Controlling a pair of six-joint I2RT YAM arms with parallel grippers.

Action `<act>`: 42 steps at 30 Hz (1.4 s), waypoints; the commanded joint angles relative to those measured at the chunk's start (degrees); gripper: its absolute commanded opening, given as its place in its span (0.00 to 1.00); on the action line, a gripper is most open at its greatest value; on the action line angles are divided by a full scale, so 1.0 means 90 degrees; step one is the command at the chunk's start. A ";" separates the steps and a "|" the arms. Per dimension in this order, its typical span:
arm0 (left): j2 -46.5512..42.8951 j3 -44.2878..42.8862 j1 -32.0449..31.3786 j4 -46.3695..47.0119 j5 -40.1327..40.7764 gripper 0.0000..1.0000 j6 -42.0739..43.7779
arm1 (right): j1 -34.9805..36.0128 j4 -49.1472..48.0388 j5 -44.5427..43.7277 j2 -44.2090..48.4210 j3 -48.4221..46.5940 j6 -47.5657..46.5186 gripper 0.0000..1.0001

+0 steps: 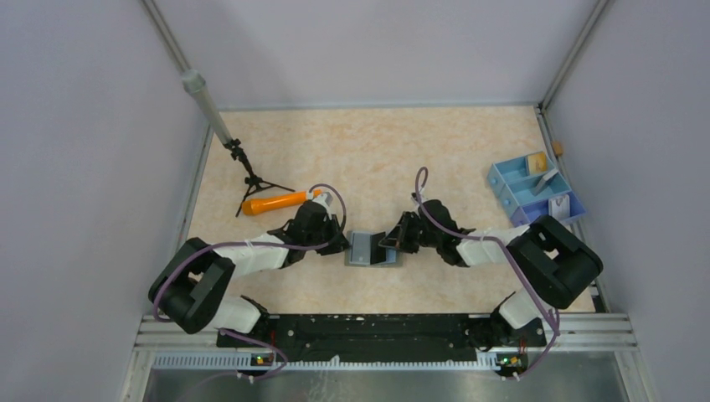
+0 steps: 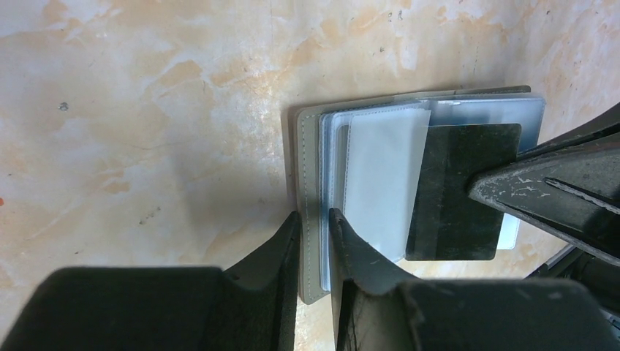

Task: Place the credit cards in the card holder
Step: Insert the credit card into the card holder.

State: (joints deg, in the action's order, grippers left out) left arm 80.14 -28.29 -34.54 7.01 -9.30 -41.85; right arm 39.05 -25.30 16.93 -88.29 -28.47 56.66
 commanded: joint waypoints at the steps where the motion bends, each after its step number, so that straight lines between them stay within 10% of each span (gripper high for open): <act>1: 0.0179 0.0057 -0.0010 -0.0485 0.0307 0.22 0.0182 | -0.0052 -0.0362 -0.0065 -0.0119 0.0103 -0.0082 0.00; 42: 0.0138 0.0055 -0.0013 -0.0508 0.0269 0.15 0.0105 | 0.0440 -0.0089 -0.1018 -0.0735 0.0155 -0.0074 0.00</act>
State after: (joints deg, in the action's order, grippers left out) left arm 80.14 -28.29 -34.54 6.90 -9.08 -41.87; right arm 41.04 -30.74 11.35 -92.18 -27.09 55.75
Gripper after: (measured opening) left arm 0.162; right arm 0.004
